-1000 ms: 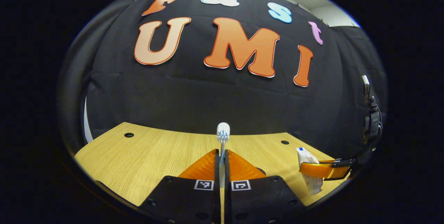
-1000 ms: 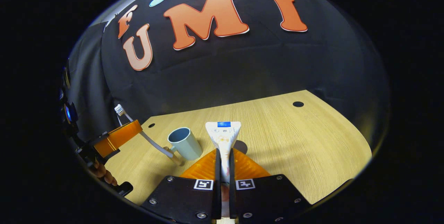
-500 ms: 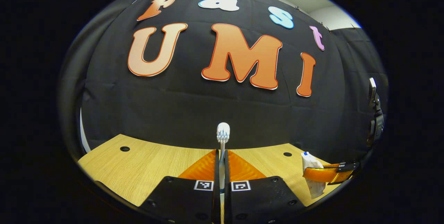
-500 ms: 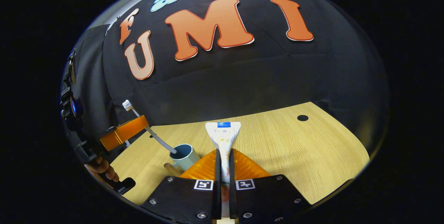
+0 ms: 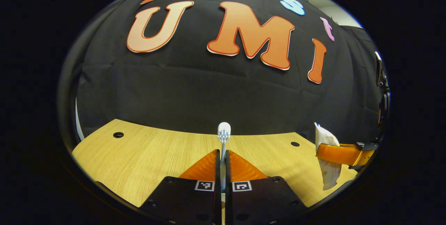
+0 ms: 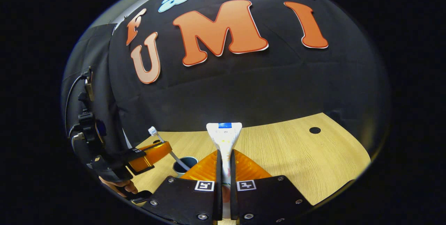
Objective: Put the toothbrush and toothpaste on the desktop into the cup, then pick up the cup and place it on the coaster on the desktop.
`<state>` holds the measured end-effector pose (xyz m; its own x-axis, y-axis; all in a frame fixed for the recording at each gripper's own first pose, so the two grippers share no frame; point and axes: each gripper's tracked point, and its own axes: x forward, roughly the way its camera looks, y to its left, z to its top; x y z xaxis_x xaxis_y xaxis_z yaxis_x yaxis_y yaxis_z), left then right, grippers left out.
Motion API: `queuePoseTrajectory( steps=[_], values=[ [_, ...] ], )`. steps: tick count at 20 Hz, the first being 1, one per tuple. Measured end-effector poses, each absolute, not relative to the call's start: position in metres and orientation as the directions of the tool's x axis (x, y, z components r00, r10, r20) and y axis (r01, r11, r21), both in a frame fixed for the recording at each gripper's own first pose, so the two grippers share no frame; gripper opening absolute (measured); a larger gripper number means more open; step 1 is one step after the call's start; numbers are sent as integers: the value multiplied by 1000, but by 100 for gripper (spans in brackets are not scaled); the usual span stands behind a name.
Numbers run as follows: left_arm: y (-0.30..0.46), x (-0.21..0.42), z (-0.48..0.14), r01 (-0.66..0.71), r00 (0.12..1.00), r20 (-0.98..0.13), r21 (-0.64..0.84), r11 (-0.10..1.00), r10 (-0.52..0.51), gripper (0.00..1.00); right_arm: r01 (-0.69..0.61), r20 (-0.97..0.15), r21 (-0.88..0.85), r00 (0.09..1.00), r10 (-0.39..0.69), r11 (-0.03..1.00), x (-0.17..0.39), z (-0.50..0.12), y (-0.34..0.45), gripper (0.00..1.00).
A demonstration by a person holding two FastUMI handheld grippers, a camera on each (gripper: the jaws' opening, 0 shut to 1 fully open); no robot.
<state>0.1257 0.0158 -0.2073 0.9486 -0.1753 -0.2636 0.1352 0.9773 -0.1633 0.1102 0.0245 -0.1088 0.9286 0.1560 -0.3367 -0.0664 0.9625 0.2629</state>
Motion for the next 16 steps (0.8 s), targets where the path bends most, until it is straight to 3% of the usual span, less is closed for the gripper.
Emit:
queuePoseTrajectory(
  steps=[16],
  values=[
    [25, 124, -257, 113, 907, -380, -195, 974, -182, 4, -81, -362, 267, 915, 178, 960, 119, -121, 49, 9]
  ],
)
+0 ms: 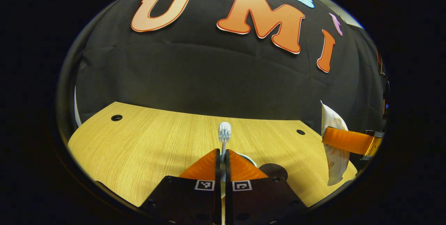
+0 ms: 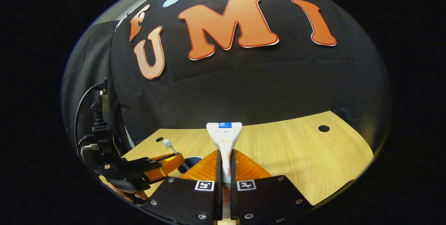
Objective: Put the toothbrush and toothpaste on the desktop into the cup, then pick up the cup and place it on the coaster on the desktop.
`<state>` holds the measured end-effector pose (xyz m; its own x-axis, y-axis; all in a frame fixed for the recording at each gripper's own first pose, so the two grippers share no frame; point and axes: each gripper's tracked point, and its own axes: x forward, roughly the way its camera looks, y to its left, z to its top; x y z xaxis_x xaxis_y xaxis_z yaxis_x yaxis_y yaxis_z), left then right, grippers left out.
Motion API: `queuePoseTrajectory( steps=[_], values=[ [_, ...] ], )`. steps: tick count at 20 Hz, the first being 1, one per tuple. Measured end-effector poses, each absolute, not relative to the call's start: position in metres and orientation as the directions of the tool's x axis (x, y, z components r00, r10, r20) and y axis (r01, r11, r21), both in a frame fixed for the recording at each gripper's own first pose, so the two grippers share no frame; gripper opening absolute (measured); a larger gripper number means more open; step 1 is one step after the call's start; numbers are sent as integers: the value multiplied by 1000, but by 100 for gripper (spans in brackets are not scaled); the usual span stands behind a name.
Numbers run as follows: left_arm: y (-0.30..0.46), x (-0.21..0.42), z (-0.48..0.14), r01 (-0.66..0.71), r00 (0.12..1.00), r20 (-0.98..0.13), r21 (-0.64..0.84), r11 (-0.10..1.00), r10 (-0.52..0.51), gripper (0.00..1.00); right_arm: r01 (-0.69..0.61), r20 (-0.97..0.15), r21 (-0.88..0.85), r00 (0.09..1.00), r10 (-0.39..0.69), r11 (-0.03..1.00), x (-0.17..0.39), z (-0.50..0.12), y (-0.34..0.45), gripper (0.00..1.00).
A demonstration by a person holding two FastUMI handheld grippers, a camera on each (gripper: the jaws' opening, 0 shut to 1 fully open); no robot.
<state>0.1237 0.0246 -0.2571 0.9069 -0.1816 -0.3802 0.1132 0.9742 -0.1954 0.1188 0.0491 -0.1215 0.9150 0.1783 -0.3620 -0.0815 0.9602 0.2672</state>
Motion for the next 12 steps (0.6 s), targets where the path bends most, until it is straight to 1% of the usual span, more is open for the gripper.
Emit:
queuePoseTrajectory(
  steps=[7, 12],
  values=[
    [29, 128, -259, 92, 912, -378, -188, 978, -159, 4, -89, -362, 259, 914, 182, 962, 113, -118, 52, 9],
    [32, 130, -261, 81, 906, -400, -148, 986, -134, 5, -93, -368, 251, 912, 184, 963, 109, -118, 52, 9]
  ],
)
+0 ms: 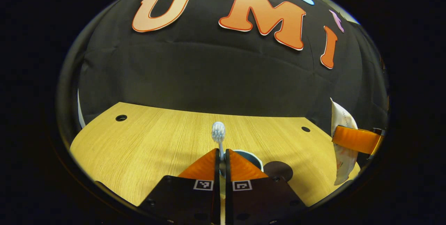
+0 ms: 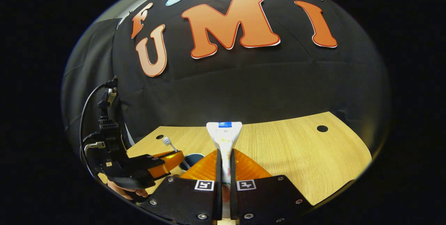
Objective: Put the toothbrush and toothpaste on the desktop into the cup, then pick up the cup and place it on the coaster on the desktop.
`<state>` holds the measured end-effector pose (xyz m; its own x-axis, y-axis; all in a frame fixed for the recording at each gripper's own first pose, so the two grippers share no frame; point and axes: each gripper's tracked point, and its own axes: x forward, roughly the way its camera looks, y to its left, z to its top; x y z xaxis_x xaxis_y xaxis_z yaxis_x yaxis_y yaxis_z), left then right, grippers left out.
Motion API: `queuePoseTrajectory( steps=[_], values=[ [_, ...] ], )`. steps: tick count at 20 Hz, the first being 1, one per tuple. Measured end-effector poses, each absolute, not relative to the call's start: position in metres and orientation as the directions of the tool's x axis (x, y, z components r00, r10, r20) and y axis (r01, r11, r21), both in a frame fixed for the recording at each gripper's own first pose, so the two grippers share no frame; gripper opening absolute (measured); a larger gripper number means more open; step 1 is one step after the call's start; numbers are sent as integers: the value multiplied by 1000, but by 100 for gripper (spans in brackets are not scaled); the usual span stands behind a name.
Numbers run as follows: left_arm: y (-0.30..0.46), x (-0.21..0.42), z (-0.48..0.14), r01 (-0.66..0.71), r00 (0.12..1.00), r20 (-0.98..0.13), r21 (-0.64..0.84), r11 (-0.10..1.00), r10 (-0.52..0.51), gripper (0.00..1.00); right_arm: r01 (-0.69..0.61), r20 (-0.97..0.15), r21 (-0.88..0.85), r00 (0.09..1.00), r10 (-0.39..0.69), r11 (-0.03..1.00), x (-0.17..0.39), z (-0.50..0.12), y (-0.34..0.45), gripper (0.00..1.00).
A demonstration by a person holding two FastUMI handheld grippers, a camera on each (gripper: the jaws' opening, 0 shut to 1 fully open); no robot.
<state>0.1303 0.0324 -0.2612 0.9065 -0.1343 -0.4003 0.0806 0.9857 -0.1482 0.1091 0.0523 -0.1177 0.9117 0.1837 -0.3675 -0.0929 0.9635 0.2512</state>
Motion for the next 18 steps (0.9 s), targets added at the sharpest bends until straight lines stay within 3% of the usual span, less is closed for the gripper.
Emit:
queuePoseTrajectory(
  steps=[4, 6, 10, 11, 12, 13, 14, 15, 16, 18],
  values=[
    [26, 129, -271, 92, 894, -419, -175, 980, -159, 8, -92, -363, 252, 914, 182, 963, 107, -115, 51, 9],
    [27, 123, -272, 97, 889, -427, -176, 980, -165, 23, -97, -360, 255, 914, 187, 962, 105, -113, 51, 9],
    [27, 111, -266, 113, 889, -421, -182, 977, -182, 29, -113, -336, 251, 921, 196, 961, 105, -104, 54, 9],
    [29, 109, -266, 115, 889, -421, -177, 977, -181, 45, -122, -329, 264, 921, 208, 957, 106, -101, 56, 9],
    [32, 104, -264, 117, 891, -418, -169, 979, -179, 41, -129, -322, 278, 921, 219, 952, 109, -99, 58, 9],
    [34, 101, -262, 118, 893, -414, -162, 980, -176, 56, -136, -309, 286, 924, 226, 949, 112, -95, 60, 9],
    [40, 98, -257, 115, 898, -407, -155, 981, -169, 54, -143, -291, 288, 929, 229, 947, 117, -89, 61, 9],
    [45, 95, -252, 108, 904, -395, -153, 982, -161, 70, -155, -272, 290, 933, 236, 945, 122, -83, 62, 9],
    [52, 91, -249, 93, 909, -391, -145, 985, -143, 74, -173, -262, 294, 931, 254, 940, 125, -79, 66, 9],
    [66, 83, -244, 66, 919, -380, -118, 991, -107, 99, -207, -228, 309, 932, 283, 928, 132, -67, 76, 9]
  ],
)
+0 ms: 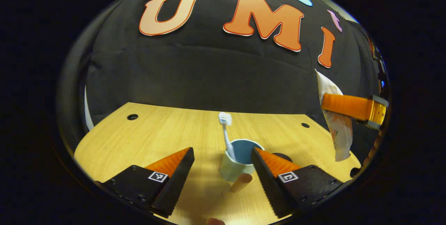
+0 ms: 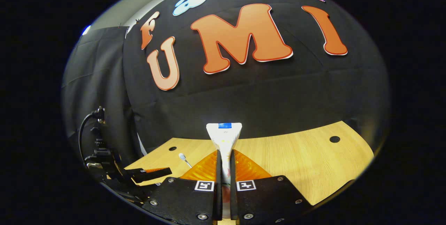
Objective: Put the toothbrush and toothpaste on the desktop into the cup, then pick up the cup and place it on the coaster on the desktop.
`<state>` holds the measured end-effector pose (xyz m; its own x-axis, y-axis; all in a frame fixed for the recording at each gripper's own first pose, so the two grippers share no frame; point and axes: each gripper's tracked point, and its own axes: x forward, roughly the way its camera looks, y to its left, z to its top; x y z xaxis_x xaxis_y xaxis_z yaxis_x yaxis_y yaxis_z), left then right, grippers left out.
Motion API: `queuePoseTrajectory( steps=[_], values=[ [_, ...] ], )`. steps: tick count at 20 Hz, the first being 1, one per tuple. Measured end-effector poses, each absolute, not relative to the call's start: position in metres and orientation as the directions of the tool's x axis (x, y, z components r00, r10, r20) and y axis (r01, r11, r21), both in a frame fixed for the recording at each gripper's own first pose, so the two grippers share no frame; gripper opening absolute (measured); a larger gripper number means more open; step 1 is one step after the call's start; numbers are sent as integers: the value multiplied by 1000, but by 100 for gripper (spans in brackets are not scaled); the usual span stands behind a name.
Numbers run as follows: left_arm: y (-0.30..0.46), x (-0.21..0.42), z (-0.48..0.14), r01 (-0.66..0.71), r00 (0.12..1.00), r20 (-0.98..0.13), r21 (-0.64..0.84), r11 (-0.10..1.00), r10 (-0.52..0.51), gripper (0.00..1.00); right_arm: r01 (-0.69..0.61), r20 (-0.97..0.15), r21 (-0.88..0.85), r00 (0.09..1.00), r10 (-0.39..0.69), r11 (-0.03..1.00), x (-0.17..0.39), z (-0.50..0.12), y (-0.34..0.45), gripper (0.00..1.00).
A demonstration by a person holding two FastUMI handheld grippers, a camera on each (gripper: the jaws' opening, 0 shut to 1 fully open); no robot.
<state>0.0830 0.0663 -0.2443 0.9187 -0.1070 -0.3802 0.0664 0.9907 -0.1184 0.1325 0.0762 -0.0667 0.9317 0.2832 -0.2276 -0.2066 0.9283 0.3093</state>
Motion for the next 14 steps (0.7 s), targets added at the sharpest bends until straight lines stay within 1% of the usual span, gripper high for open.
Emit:
queuePoseTrajectory(
  steps=[1, 2, 5, 9, 12, 14],
  values=[
    [71, 77, -242, 63, 922, -375, -111, 992, -101, 100, -223, -214, 304, 931, 294, 926, 138, -64, 81, 9],
    [74, 73, -238, 60, 923, -373, -105, 993, -95, 98, -233, -199, 293, 934, 298, 927, 142, -60, 85, 9],
    [82, 60, -237, 63, 930, -357, -91, 994, -92, 98, -265, -154, 271, 937, 313, 925, 155, -54, 102, 9],
    [89, 50, -237, 70, 935, -345, -56, 996, -85, 98, -310, -126, 286, 926, 357, 907, 170, -61, 130, 9],
    [98, 48, -238, 44, 942, -330, -68, 997, -64, 98, -335, -96, 309, 920, 379, 890, 181, -71, 148, 9],
    [103, 47, -241, 33, 941, -335, -74, 997, -56, 98, -342, -97, 335, 914, 394, 878, 192, -81, 158, 9]
  ],
)
